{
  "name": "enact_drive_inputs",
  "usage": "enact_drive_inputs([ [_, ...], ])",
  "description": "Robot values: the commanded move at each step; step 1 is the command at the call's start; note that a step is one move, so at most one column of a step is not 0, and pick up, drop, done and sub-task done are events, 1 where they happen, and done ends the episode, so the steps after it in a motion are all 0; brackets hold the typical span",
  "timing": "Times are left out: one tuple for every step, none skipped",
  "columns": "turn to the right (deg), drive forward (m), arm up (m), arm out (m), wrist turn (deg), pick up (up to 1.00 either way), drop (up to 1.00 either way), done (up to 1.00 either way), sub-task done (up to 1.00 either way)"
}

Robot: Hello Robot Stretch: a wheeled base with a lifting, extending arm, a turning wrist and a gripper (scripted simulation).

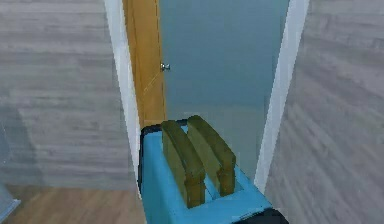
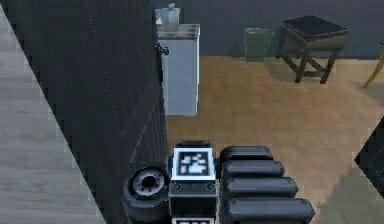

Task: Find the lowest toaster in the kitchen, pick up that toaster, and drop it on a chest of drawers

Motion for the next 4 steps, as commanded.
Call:
enact_drive_inputs([
  [0.0, 1.0, 0.0, 0.0, 0.0, 0.0, 0.0, 0.0, 0.0],
  [3.0, 0.0, 0.0, 0.0, 0.0, 0.0, 0.0, 0.0, 0.0],
  [0.0, 0.9, 0.0, 0.0, 0.0, 0.0, 0.0, 0.0, 0.0],
  [6.0, 0.0, 0.0, 0.0, 0.0, 0.0, 0.0, 0.0, 0.0],
])
